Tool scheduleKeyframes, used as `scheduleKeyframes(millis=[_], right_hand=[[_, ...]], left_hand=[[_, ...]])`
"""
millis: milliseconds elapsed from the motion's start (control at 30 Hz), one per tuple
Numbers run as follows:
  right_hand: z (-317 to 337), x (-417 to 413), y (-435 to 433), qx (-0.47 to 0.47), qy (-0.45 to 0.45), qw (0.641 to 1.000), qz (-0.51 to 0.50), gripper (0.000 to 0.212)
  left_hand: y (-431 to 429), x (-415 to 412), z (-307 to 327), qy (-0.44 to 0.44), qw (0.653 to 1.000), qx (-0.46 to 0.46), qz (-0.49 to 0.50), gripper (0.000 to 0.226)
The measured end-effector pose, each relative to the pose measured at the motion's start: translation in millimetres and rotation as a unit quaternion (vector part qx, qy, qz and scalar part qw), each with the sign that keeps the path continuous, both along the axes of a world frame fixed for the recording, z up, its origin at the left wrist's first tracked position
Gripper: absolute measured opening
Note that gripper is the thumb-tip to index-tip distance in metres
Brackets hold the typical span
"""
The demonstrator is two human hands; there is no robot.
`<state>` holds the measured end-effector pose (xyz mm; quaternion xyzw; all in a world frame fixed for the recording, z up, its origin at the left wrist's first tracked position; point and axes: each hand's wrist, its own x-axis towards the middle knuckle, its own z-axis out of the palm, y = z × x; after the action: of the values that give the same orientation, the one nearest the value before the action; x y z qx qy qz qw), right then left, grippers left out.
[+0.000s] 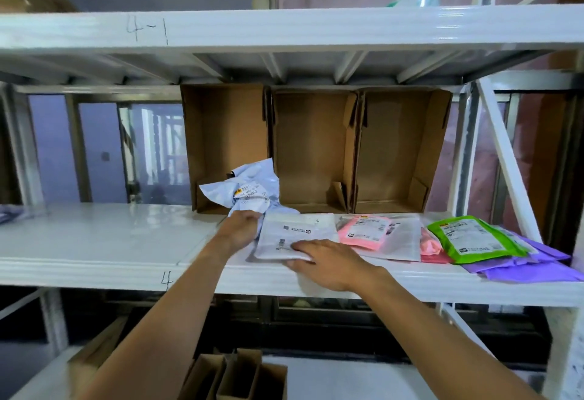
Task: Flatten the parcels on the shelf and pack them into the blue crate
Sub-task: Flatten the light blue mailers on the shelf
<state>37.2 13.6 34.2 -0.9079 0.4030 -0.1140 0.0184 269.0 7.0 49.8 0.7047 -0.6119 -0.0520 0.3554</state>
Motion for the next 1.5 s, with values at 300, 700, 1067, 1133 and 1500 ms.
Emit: scheduleKeyframes(millis=[300,700,1067,1133,1500], right_hand=[[1.2,6.7,-18.7,0.085,-0.06,0.994,-0.022,0.037],[-6.4,5.7,-37.6,0.061,0.014,0.998,-0.013,0.049],[-15.1,-15.5,-16.2,-0.079,-0.033,0.996,-0.035,0.046],[-22.7,-17.1,-13.3,-0.174,-0.04,0.983,-0.041,0.046],[-50.6,-56.7,12.8,-0.214,-0.077,0.973,-0.026,0.062]], left_hand=[[7.8,-59.4,-14.7,-0.081,0.991,0.047,-0.1,0.038],[2.6,-57.2,-24.4,-0.173,0.961,0.178,-0.121,0.058],[56.7,-52.6,-41.1,-0.255,0.962,0.065,-0.078,0.086],[61.0,-52.5,-43.4,-0.273,0.956,0.07,-0.076,0.095],[73.1,-51.1,-21.6,-0.127,0.984,-0.016,-0.122,0.018]])
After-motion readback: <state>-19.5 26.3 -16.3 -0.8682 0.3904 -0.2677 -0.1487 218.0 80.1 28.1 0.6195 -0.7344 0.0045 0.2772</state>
